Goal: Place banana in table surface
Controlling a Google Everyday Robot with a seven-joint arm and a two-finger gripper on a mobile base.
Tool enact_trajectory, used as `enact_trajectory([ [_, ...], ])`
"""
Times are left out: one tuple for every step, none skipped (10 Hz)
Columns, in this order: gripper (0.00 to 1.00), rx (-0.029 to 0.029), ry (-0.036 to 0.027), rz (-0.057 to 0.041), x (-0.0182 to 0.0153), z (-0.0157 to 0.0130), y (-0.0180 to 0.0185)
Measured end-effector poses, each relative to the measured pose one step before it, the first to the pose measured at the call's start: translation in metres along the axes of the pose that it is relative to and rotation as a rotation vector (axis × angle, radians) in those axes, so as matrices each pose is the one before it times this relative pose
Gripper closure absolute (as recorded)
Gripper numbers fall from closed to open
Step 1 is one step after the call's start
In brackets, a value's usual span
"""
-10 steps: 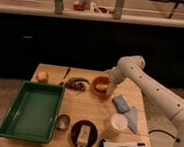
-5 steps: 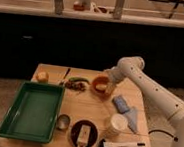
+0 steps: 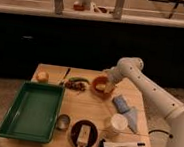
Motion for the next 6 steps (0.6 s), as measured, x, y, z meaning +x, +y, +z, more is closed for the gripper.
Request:
enact_trajectory([
  [0.20,-0.00632,-0.00533,-0.00113,-0.00035,0.00454,-0.00019],
  [0.20,-0.00743,-0.00225,-0.00083,0.00010,0.00380,0.00110],
  [0.20,-0.01017,-0.00395,-0.00034,0.00041,0.00553,0.00122],
  [0.20,-0.00718,-0.00270,0.00094,0.00094,0.00415,0.00107],
  [0.20,-0.00797,-0.00176,0.00059,0.00073,0.00382,0.00168],
  [0.20,-0.00861,-0.00290,0.00049,0.00027,0.00454,0.00123],
])
